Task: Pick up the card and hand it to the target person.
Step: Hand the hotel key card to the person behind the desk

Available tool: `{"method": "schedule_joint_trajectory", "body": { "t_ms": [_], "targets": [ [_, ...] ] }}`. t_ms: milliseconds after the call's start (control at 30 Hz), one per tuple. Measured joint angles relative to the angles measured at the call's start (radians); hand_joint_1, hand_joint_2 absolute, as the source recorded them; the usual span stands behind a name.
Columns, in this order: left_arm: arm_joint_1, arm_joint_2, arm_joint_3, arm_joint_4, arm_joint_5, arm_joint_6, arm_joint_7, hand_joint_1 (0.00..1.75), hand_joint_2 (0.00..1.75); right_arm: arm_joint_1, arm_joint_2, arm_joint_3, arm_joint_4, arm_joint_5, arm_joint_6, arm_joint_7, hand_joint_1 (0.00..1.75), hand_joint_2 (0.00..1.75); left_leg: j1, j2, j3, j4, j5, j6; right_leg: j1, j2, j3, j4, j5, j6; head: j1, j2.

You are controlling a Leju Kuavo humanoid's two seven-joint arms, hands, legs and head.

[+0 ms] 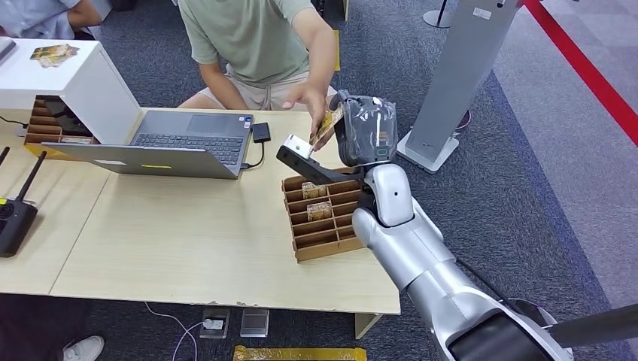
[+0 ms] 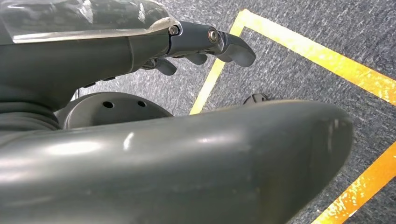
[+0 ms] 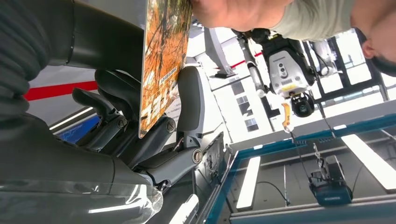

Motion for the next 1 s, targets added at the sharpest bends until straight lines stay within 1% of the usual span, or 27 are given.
{"method": "schedule_joint_trajectory", "body": {
  "t_ms": [33,100,133,233,267,367,467,533,600,667,767,900,1000],
  "targets": [
    [0.0,0.001,0.0,0.0,0.008,0.0,-0.005,0.0,0.0,-0.023,0.017,0.005,0.05,0.023,0.007,0.032,1.75,1.75,0.0,0.0,0.0,0.0,0.0,0.0,0.0,0.0,0.0,0.0,0.0,0.0,0.0,0.0],
    [-0.001,0.001,0.0,0.0,0.017,0.0,-0.009,0.0,0.0,-0.028,0.025,0.012,0.078,0.037,0.014,0.056,1.75,1.75,0.0,0.0,0.0,0.0,0.0,0.0,0.0,0.0,0.0,0.0,0.0,0.0,0.0,0.0],
    [-0.001,0.001,0.0,0.0,0.023,-0.001,-0.011,0.0,0.0,-0.03,0.029,0.016,0.09,0.041,0.017,0.067,1.57,1.75,0.0,0.0,0.0,0.0,0.0,0.0,0.0,0.0,0.0,0.0,0.0,0.0,0.0,0.0],
    [-0.001,0.001,0.0,0.0,0.04,-0.001,-0.016,0.0,0.0,-0.037,0.035,0.023,0.12,0.043,0.02,0.086,0.26,1.75,0.0,0.0,0.0,0.0,0.0,0.0,0.0,0.0,0.0,0.0,0.0,0.0,0.0,0.0],
    [-0.001,0.001,0.0,0.0,0.045,-0.001,-0.017,0.0,0.0,-0.039,0.037,0.025,0.128,0.041,0.019,0.087,0.0,1.75,0.0,0.0,0.0,0.0,0.0,0.0,0.0,0.0,0.0,0.0,0.0,0.0,0.0,0.0],
    [-0.001,0.001,0.0,0.0,0.069,0.001,-0.021,0.0,0.0,-0.039,0.039,0.026,0.145,0.0,0.019,0.067,0.0,1.75,0.0,0.0,0.0,0.0,0.0,0.0,0.0,0.0,0.0,0.0,0.0,0.0,0.0,0.0],
    [-0.001,-0.001,0.0,0.0,0.112,0.011,-0.028,0.0,0.0,-0.034,0.04,0.021,0.153,-0.135,0.048,-0.015,0.0,1.75,0.0,0.0,0.0,0.0,0.0,0.0,0.0,0.0,0.0,0.0,0.0,0.0,0.0,0.0],
    [-0.001,-0.003,0.0,0.0,0.141,0.018,-0.031,0.0,0.0,-0.023,0.041,0.012,0.149,-0.268,0.104,-0.093,0.0,1.75,0.0,0.0,0.0,0.0,0.0,0.0,0.0,0.0,0.0,0.0,0.0,0.0,0.0,0.0],
    [-0.001,-0.007,0.0,0.0,0.167,0.021,-0.031,0.0,0.0,-0.004,0.039,-0.003,0.129,-0.423,0.188,-0.167,0.0,1.75,0.0,0.0,0.0,0.0,0.0,0.0,0.0,0.0,0.0,0.0,0.0,0.0,0.0,0.0],
    [-0.001,-0.01,0.0,0.001,0.187,0.021,-0.03,0.0,0.0,0.023,0.025,-0.013,0.083,-0.566,0.27,-0.21,0.0,1.75,0.0,0.0,0.0,0.0,0.0,0.0,0.0,0.0,-0.001,0.0,0.0,0.0,-0.001,0.0],
    [-0.001,-0.014,0.0,0.001,0.204,0.016,-0.029,0.0,0.0,0.074,-0.023,-0.02,-0.024,-0.738,0.377,-0.24,0.0,1.75,0.0,0.0,0.0,0.0,0.0,0.0,0.0,0.0,-0.001,-0.001,0.0,0.0,0.0,0.0],
    [0.0,-0.017,0.0,0.001,0.223,0.0,-0.028,0.0,0.0,0.153,-0.108,-0.027,-0.192,-0.943,0.54,-0.26,0.0,1.75,0.0,0.0,0.0,0.0,0.0,0.0,0.0,0.0,0.0,-0.001,0.0,0.0,0.001,0.0],
    [0.0,-0.02,0.0,0.001,0.222,0.004,-0.017,0.0,0.0,0.218,-0.176,-0.027,-0.324,-1.04,0.645,-0.254,0.0,1.75,0.0,0.0,0.0,0.0,0.0,0.0,0.0,0.0,0.0,-0.001,0.0,0.0,0.001,0.0]
  ]
}}
